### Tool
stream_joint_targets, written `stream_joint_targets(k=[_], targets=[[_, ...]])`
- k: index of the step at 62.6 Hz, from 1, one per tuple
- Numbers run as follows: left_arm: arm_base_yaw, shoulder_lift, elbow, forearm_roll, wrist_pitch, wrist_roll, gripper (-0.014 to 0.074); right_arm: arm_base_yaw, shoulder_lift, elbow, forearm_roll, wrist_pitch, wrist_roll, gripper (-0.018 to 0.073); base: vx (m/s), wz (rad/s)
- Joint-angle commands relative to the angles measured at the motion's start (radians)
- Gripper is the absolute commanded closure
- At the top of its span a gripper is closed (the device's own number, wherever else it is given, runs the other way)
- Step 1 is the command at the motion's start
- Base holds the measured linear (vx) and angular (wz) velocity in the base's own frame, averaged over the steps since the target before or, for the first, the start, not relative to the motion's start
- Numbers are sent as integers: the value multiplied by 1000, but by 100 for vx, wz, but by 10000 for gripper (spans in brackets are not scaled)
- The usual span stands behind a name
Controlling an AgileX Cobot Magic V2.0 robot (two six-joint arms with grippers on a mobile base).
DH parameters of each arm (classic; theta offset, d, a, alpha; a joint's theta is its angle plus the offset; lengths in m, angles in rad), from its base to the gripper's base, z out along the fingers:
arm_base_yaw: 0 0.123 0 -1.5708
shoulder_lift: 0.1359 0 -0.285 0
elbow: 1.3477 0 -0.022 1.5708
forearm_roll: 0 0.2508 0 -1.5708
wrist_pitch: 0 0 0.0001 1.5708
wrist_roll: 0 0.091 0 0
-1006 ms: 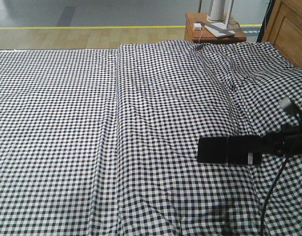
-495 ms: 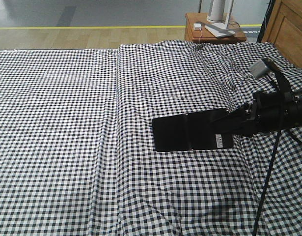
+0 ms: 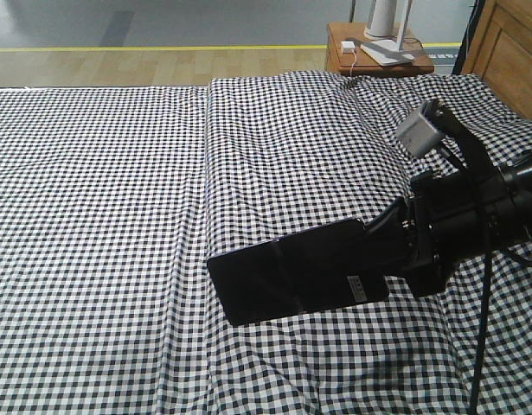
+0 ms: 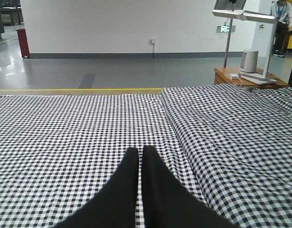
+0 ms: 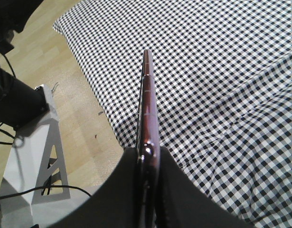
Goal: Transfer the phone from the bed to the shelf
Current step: 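Lift the phone off the bed with the right gripper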
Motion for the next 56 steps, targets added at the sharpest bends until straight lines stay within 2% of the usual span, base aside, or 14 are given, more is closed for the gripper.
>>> stream_joint_targets(k=[1, 56], targets=[[-4, -13, -21, -9, -72, -6, 595, 5, -42, -25, 62, 74, 4, 562, 0, 0], [-4, -13, -21, -9, -72, -6, 595, 4, -53, -25, 58, 74, 3, 561, 0, 1]])
